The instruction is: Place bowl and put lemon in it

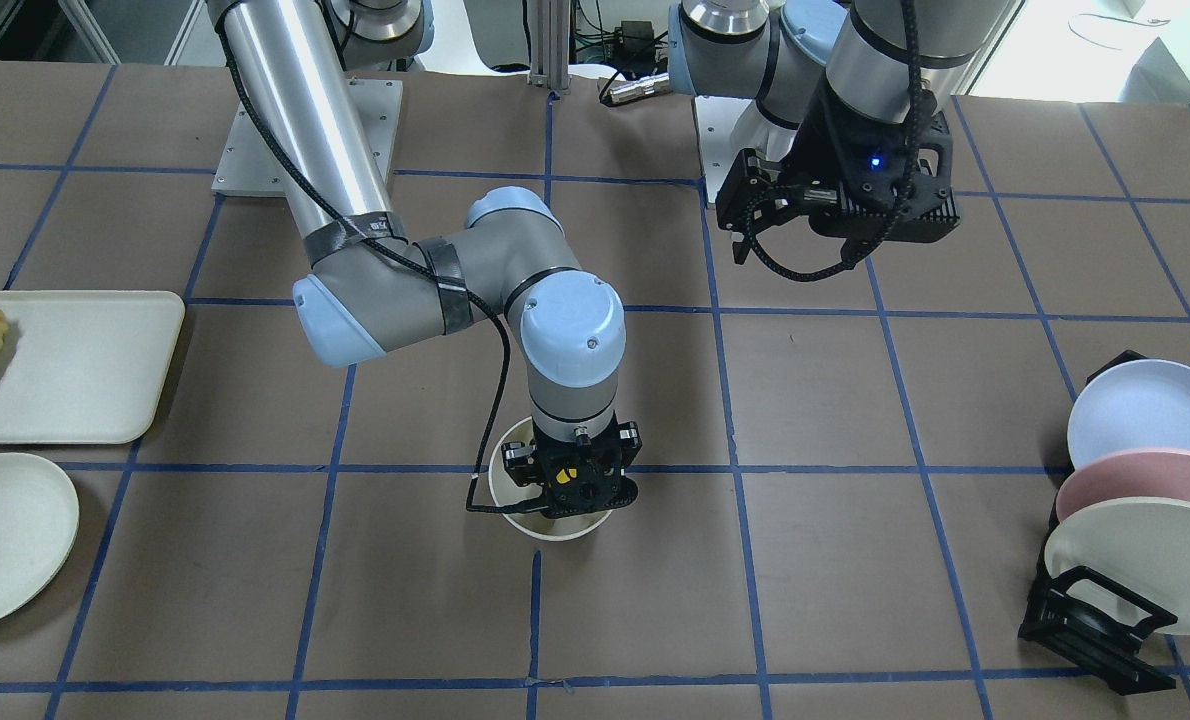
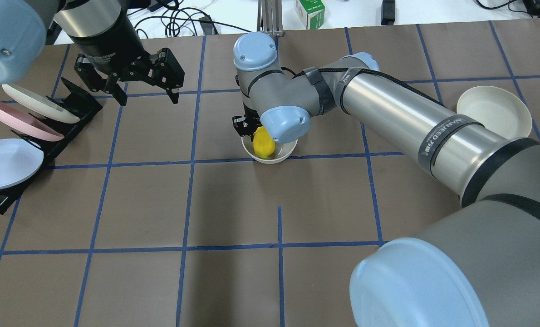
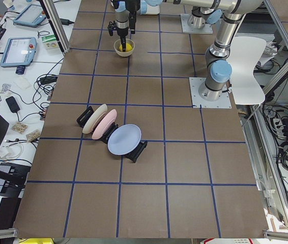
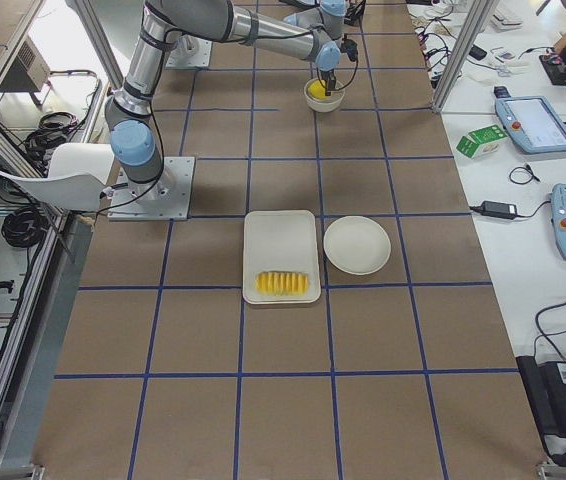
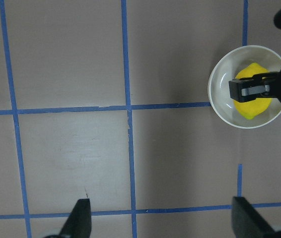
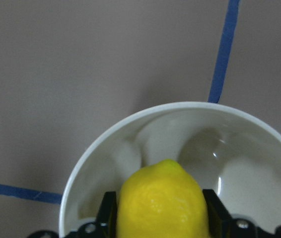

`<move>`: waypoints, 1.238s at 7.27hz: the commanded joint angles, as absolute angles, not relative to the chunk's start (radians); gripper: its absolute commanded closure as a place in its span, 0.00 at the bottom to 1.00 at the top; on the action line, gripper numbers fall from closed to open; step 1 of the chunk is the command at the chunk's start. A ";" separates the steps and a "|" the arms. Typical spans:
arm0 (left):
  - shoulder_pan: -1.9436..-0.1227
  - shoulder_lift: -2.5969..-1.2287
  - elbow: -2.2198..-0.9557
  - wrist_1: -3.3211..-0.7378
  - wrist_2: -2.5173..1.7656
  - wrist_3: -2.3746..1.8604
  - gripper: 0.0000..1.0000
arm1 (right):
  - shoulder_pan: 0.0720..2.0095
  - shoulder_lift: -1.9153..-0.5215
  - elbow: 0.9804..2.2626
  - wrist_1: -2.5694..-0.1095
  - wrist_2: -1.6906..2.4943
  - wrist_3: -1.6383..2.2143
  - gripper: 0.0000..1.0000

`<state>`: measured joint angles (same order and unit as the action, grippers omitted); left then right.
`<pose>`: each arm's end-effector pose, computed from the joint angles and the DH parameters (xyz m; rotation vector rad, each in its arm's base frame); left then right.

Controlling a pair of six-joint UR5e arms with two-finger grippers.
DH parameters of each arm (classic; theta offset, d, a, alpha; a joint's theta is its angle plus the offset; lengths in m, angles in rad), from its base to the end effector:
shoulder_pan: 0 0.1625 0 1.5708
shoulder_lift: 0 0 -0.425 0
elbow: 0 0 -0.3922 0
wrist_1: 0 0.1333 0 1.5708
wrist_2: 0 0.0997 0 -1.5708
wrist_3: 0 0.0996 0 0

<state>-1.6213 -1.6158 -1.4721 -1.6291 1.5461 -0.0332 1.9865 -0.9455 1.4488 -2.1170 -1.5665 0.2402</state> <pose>-0.1613 -0.5025 0.5081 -0.0269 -3.1170 -0.0088 0.4035 -0.5829 0.2227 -0.2738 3.1111 -0.0613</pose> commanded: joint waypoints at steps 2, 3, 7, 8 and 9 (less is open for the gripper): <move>-1.618 -1.594 -1.493 -1.628 1.542 -0.034 0.00 | 1.988 -0.943 1.494 -2.207 -1.580 0.239 0.00; -1.615 -1.591 -1.493 -1.628 1.542 -0.034 0.00 | 1.985 -0.949 1.477 -2.198 -1.583 0.238 0.00; -1.614 -1.569 -1.497 -1.638 1.543 -0.034 0.00 | 1.933 -1.275 1.483 -1.919 -1.598 0.221 0.00; -1.614 -1.568 -1.502 -1.634 1.542 -0.034 0.00 | 1.883 -1.361 1.483 -1.794 -1.598 0.219 0.00; -1.615 -1.563 -1.509 -1.637 1.542 -0.032 0.00 | 1.809 -1.438 1.492 -1.698 -1.592 0.212 0.00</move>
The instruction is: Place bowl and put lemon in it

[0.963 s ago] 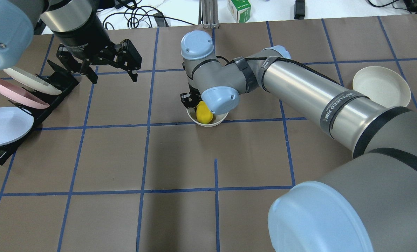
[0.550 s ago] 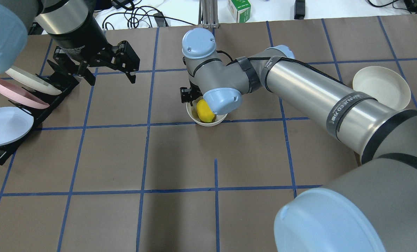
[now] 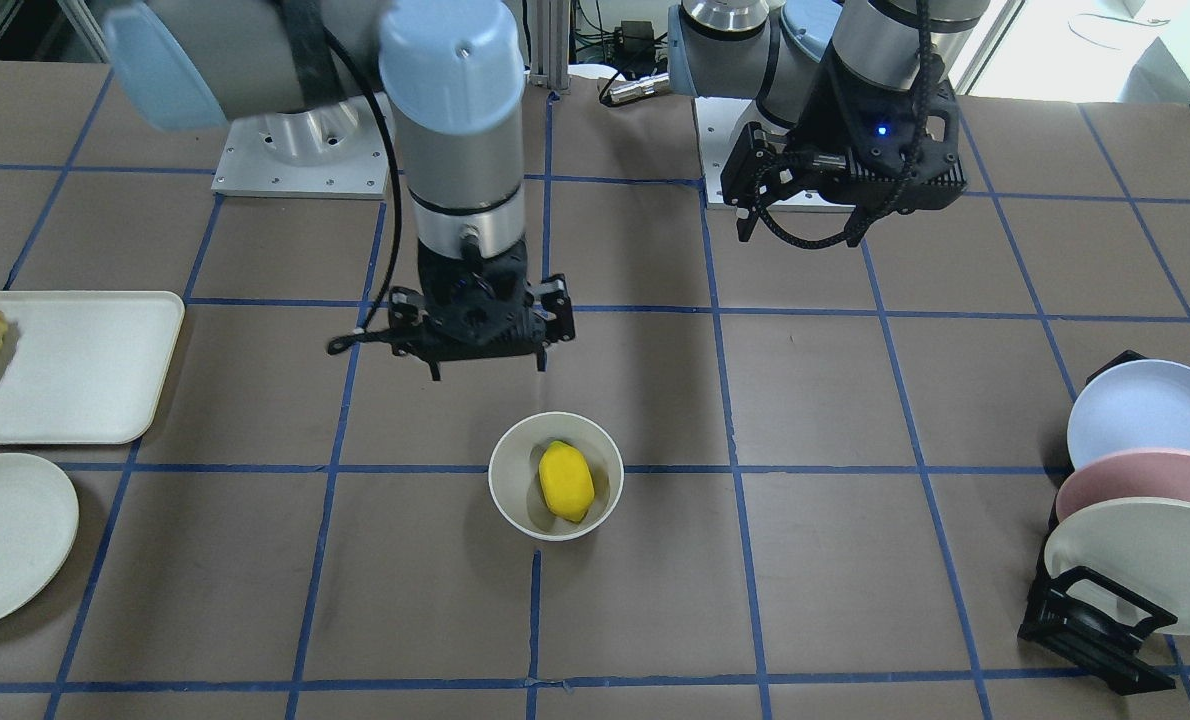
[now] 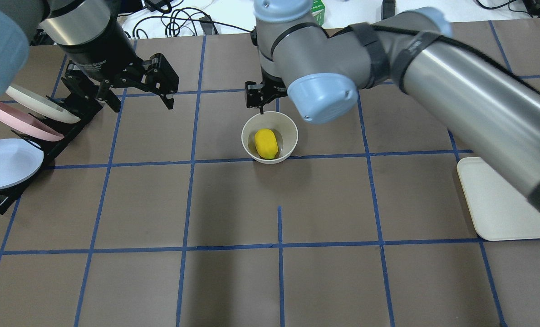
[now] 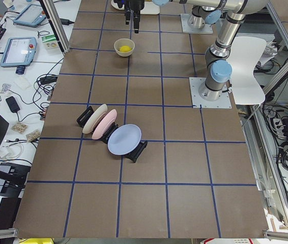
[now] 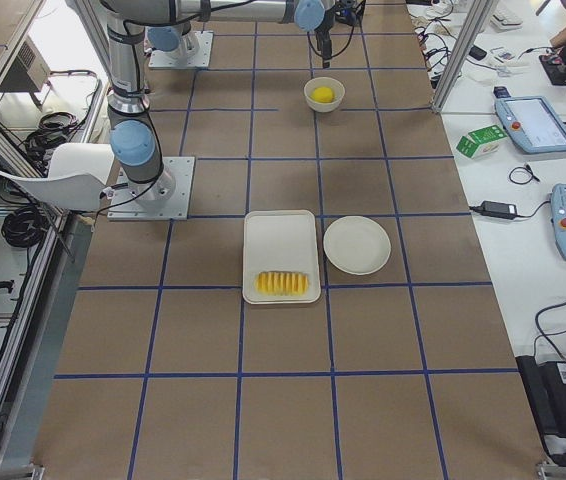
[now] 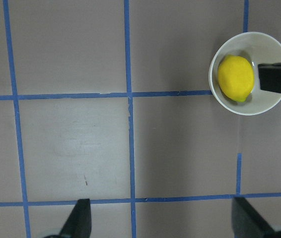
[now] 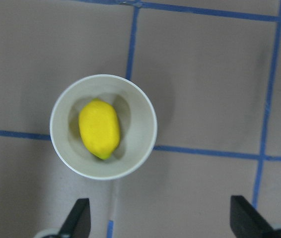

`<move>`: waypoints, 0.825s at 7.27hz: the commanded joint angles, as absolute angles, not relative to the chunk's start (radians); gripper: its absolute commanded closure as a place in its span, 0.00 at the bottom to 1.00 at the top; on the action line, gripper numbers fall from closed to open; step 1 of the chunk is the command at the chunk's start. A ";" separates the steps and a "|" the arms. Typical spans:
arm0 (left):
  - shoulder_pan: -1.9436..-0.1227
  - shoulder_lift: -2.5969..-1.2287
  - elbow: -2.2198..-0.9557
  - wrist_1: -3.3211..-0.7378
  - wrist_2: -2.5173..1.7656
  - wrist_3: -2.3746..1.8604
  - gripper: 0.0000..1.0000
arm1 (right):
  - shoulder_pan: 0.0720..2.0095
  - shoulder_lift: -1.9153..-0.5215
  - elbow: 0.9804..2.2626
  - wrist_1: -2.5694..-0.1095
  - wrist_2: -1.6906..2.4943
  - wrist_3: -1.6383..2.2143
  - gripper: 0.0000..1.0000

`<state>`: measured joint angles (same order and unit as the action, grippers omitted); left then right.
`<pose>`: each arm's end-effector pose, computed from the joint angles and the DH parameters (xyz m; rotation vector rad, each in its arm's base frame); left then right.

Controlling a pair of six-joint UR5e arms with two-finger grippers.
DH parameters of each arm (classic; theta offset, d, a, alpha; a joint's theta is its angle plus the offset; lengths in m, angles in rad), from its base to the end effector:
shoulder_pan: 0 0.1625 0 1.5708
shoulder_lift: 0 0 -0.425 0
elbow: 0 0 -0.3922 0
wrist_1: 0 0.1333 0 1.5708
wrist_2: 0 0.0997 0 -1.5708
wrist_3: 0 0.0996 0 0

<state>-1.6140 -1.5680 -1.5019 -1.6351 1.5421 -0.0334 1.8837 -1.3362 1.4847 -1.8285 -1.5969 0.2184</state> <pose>-0.1572 -0.4841 0.5168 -0.0154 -3.1126 0.0098 0.3080 -0.5274 0.4297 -0.1458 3.1298 -0.1760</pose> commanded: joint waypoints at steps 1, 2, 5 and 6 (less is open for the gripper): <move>-1.617 -1.556 -1.525 -1.632 1.543 -0.031 0.00 | 1.736 -1.486 1.502 -1.633 -1.586 0.149 0.00; -1.615 -1.546 -1.537 -1.626 1.543 -0.031 0.00 | 1.683 -1.532 1.531 -1.581 -1.586 0.077 0.00; -1.591 -1.526 -1.548 -1.628 1.548 -0.028 0.00 | 1.646 -1.614 1.620 -1.722 -1.578 0.046 0.00; -1.562 -1.528 -1.548 -1.625 1.555 -0.026 0.00 | 1.638 -1.612 1.608 -1.717 -1.583 0.046 0.00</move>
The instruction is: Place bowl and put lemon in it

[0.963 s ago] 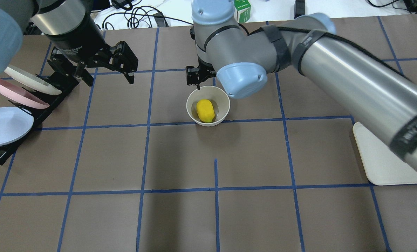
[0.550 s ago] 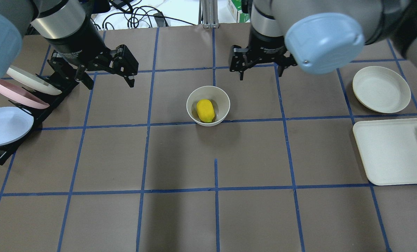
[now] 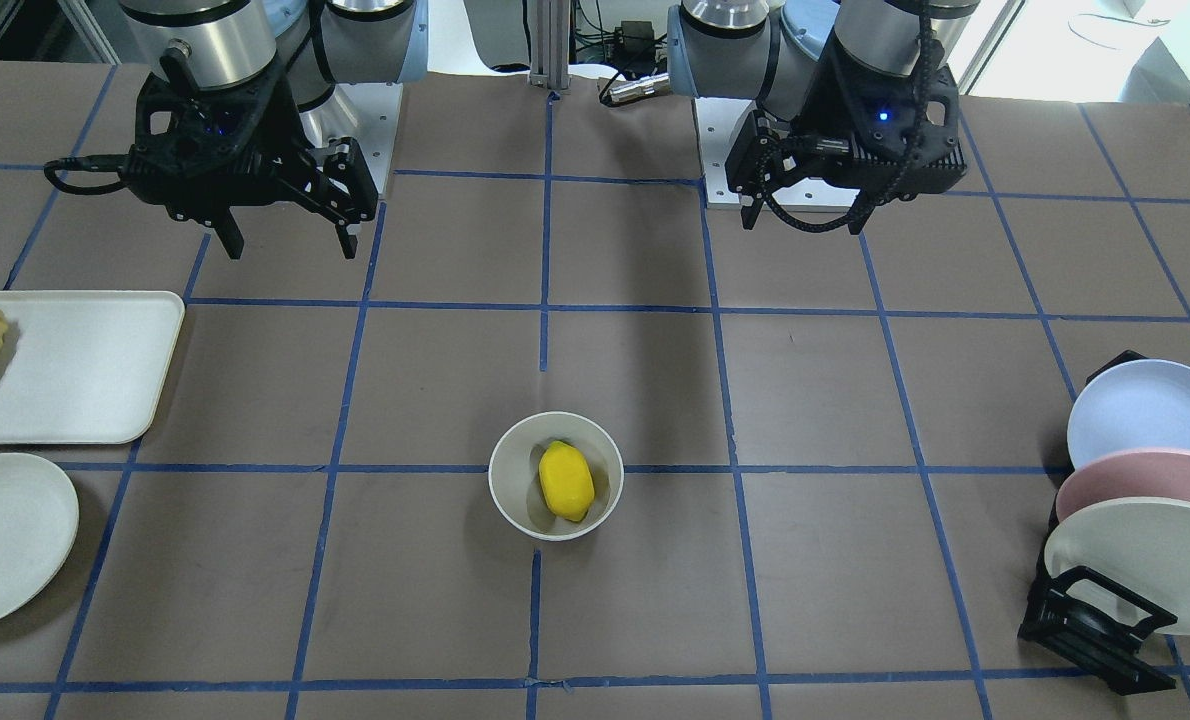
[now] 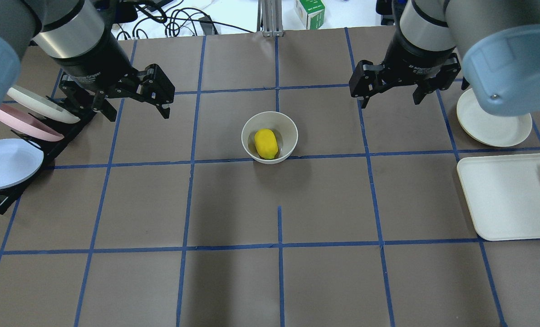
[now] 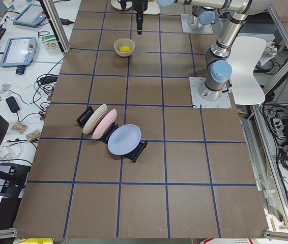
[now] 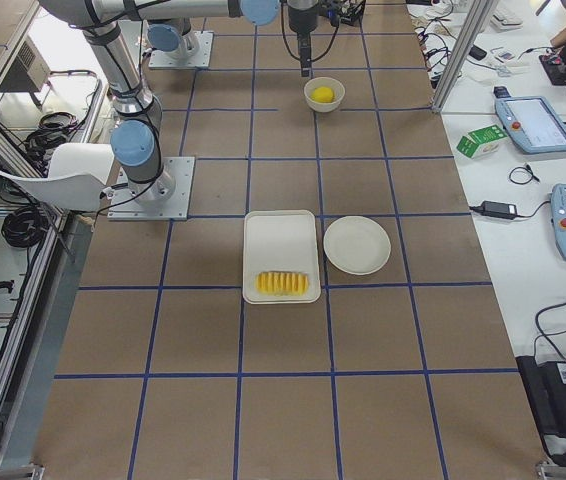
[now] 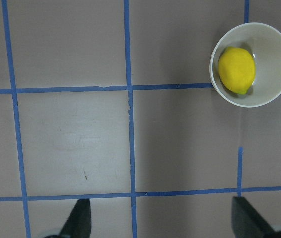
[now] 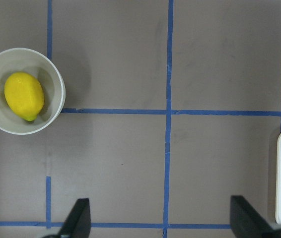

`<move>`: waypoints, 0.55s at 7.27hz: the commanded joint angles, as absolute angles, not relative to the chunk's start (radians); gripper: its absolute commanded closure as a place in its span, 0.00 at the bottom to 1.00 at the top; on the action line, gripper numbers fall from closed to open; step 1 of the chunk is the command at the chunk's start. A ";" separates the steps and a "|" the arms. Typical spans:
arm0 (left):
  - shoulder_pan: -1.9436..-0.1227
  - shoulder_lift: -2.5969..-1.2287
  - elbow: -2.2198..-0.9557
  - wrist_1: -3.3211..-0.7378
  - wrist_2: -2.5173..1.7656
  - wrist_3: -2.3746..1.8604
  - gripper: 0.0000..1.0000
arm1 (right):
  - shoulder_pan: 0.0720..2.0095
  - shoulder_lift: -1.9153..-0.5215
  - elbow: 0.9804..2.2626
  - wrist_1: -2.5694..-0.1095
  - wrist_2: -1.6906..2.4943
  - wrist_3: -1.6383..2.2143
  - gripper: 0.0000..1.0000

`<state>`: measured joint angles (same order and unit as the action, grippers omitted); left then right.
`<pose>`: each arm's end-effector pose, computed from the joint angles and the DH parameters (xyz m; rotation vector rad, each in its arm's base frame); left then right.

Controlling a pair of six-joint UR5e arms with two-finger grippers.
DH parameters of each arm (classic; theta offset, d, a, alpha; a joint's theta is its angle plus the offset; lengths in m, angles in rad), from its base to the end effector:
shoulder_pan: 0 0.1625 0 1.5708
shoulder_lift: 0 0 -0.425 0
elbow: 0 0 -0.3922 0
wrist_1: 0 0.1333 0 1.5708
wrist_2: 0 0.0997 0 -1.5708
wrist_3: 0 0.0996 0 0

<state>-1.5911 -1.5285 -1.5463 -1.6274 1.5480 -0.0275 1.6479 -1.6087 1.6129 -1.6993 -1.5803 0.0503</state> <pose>-0.1452 -0.4712 0.5147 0.0110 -3.1185 0.0150 0.1695 -0.4757 0.4991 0.0411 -3.1337 0.1956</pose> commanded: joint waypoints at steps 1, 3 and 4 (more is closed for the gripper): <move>-1.534 -1.528 -1.549 -1.624 1.552 -0.018 0.00 | 1.632 -1.612 1.606 -1.710 -1.583 0.046 0.00; -1.532 -1.528 -1.551 -1.624 1.552 0.011 0.00 | 1.632 -1.614 1.606 -1.694 -1.583 0.046 0.00; -1.532 -1.528 -1.554 -1.623 1.549 0.011 0.00 | 1.632 -1.614 1.606 -1.689 -1.583 0.046 0.00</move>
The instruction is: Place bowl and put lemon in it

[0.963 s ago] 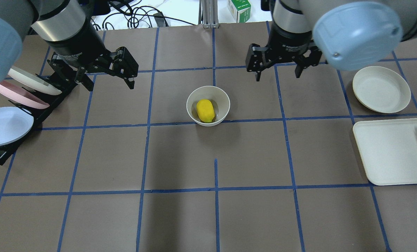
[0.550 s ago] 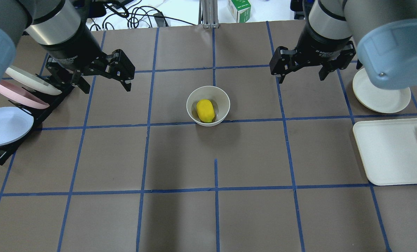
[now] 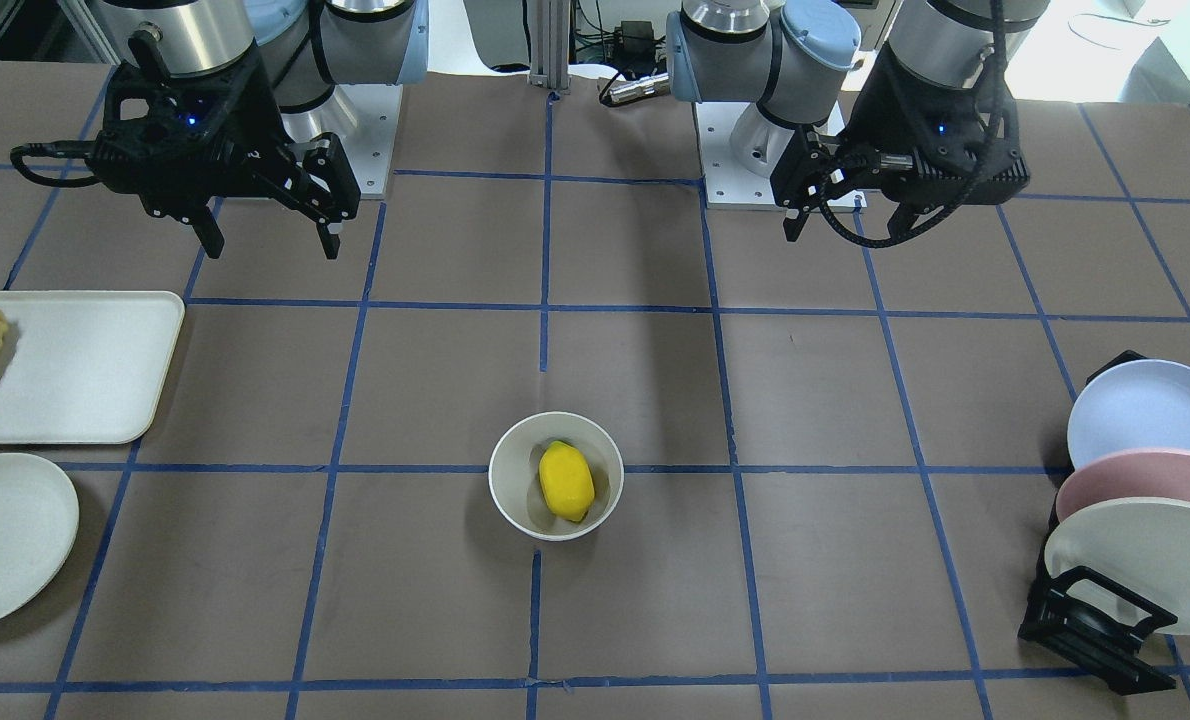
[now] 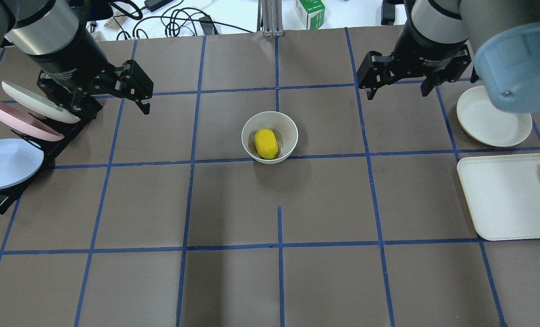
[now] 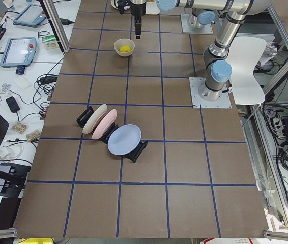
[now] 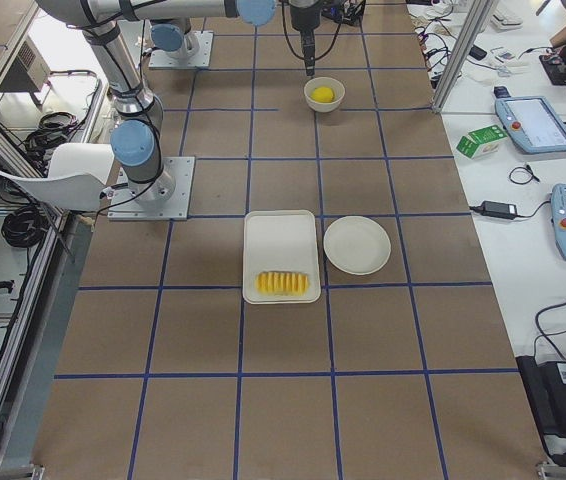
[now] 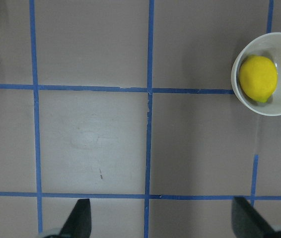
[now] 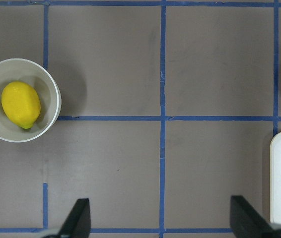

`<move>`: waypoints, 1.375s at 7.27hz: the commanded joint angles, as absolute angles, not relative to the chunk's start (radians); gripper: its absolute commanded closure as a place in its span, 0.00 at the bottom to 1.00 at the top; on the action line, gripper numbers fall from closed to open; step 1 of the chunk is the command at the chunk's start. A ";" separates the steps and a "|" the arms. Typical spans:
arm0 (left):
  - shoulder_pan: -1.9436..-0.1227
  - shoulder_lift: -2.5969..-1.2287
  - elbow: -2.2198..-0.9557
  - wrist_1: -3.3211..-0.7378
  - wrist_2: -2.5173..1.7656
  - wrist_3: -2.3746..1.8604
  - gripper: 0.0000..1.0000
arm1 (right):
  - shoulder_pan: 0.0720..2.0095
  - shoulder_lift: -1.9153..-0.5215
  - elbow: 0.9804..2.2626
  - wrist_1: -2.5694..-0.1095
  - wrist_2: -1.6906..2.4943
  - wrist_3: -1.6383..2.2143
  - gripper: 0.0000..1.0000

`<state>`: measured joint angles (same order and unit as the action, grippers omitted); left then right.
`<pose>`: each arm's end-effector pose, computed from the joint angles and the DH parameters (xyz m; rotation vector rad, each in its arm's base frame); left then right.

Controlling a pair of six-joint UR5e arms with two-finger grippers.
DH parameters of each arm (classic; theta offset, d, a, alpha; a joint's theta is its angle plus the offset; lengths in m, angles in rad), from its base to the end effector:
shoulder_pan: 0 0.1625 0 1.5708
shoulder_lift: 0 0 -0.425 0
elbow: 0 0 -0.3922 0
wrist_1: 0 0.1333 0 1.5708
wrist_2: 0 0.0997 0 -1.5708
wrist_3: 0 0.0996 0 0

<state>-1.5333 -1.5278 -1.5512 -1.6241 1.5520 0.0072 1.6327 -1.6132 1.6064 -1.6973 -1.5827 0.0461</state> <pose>-0.1173 -0.4785 0.5130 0.0472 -3.1226 0.0152 0.1619 -0.4771 0.5043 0.0235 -3.1298 0.2096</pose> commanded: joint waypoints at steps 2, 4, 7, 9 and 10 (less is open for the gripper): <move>-1.532 -1.542 -1.555 -1.621 1.551 0.002 0.00 | 1.632 -1.615 1.614 -1.687 -1.583 0.048 0.00; -1.532 -1.552 -1.555 -1.620 1.552 0.009 0.00 | 1.632 -1.618 1.620 -1.689 -1.583 0.048 0.00; -1.531 -1.552 -1.557 -1.605 1.548 0.008 0.00 | 1.635 -1.618 1.620 -1.689 -1.583 0.052 0.00; -1.531 -1.554 -1.559 -1.605 1.548 0.008 0.00 | 1.635 -1.618 1.620 -1.689 -1.583 0.052 0.00; -1.531 -1.554 -1.559 -1.605 1.549 0.008 0.00 | 1.635 -1.618 1.620 -1.687 -1.583 0.054 0.00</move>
